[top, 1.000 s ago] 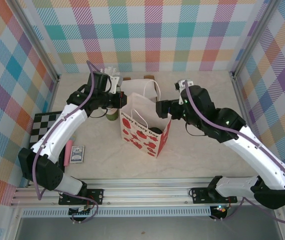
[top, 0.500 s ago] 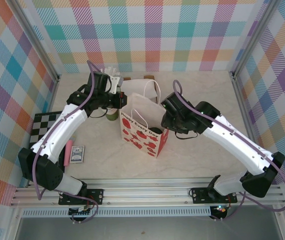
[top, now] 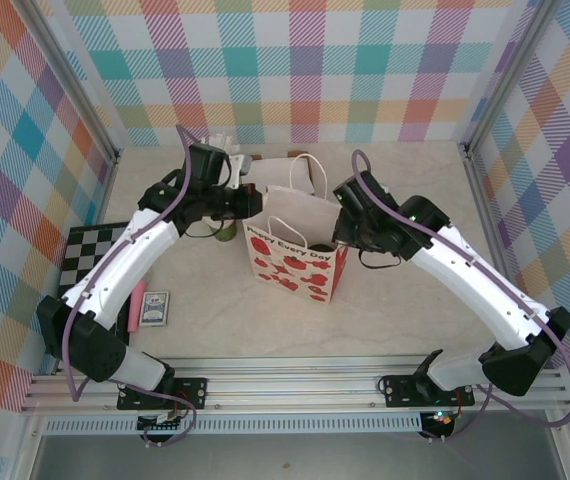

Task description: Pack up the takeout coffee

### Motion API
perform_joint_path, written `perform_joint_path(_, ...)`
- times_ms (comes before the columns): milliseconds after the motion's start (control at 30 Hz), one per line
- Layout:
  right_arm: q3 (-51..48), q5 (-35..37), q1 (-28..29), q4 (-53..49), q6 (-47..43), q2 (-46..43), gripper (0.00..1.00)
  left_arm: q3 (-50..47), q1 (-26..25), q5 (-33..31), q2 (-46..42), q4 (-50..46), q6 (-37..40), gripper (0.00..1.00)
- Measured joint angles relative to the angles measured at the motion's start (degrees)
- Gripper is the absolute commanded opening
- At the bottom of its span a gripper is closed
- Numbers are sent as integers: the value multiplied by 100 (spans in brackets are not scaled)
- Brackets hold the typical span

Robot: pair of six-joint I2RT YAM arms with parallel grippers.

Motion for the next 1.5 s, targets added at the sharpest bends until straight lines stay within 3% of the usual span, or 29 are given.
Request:
perform_joint_path(233, -107, -487, -826, 699, -1263, -15, 0, -4, -372, -487, 2, 114, -686, 0)
perform_joint_path(533, -116, -1154, -1604, 1069, -2201, 92, 1, 52, -852, -1137, 48, 129, -1222, 0)
perform_joint_path(1200, -732, -2623, -3134, 2400, -2957, 291, 0, 1405, -1029, -1825, 1292, 280, -1279, 0)
perform_joint_path(1500, -566, -2887, -3377, 2481, -3112, 717, 0, 1692, -1049, -1567, 1711, 284, -1349, 0)
